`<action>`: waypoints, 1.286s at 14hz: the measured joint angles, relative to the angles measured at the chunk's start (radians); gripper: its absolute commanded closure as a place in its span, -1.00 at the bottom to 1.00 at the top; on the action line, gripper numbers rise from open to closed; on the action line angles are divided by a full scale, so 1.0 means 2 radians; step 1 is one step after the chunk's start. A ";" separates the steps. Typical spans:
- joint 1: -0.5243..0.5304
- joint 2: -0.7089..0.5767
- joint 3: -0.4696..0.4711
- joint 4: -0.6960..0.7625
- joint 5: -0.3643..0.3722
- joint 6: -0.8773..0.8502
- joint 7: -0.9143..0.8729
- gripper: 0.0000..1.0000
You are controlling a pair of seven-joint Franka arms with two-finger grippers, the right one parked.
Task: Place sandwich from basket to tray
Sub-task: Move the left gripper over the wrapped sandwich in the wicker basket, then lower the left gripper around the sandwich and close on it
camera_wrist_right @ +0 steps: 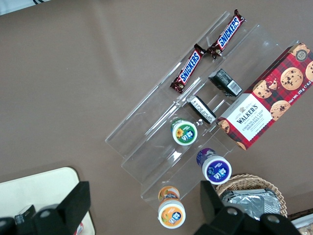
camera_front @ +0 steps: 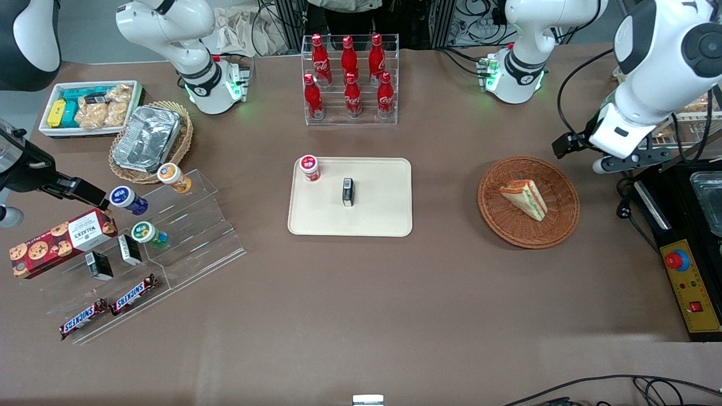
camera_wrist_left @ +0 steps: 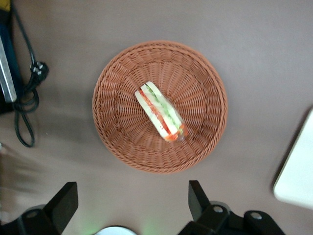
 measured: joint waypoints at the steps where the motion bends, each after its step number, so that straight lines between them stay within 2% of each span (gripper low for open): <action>1: 0.000 0.000 0.000 -0.009 -0.001 0.013 -0.020 -0.99; 5: 0.000 -0.001 -0.001 -0.064 -0.002 0.089 -0.124 -1.00; 12: -0.002 0.001 -0.004 -0.185 -0.003 0.238 -0.218 -0.99; 18: -0.002 0.022 -0.004 -0.200 -0.004 0.286 -0.282 -0.99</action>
